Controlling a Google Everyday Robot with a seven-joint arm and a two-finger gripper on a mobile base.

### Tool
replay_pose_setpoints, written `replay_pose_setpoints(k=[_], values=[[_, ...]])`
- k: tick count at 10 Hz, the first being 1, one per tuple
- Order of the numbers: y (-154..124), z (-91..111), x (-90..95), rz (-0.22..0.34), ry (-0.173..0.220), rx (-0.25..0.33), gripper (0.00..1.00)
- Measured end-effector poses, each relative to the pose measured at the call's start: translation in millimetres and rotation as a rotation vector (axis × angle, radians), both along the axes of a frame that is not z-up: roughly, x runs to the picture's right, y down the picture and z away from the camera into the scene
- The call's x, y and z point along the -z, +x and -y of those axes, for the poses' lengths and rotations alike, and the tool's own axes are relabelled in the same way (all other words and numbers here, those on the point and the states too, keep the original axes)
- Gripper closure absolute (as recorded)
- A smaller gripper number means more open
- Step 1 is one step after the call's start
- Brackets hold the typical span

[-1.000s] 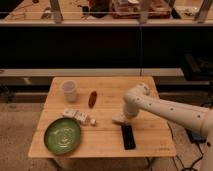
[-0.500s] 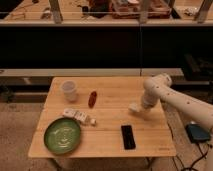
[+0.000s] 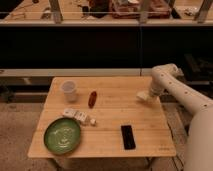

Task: Wipe the white sponge on the table

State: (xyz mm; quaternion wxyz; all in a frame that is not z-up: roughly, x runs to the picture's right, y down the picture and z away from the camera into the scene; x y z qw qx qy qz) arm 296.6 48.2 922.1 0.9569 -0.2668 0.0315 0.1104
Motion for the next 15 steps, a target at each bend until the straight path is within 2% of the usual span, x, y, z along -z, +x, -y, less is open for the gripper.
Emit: replay_pose_setpoints(k=[1, 3, 5, 7, 9, 11, 13, 15], values=[[-6, 3, -7.2, 0.000, -0.005, 0.006, 0.97], [-26, 2, -34.6, 0.001, -0.027, 0.020, 0.97], [-44, 0, -51.2, 0.016, -0.041, 0.045, 0.97], [-68, -1, -54.7, 0.043, -0.044, 0.086, 0.97], [-119, 4, -51.2, 0.101, -0.032, 0.163, 0.97], [-149, 5, -49.9, 0.138, -0.035, 0.228, 0.97], [-174, -12, -49.9, 0.203, -0.055, 0.297, 0.97], [-178, -35, -31.9, 0.257, -0.064, 0.316, 0.97]])
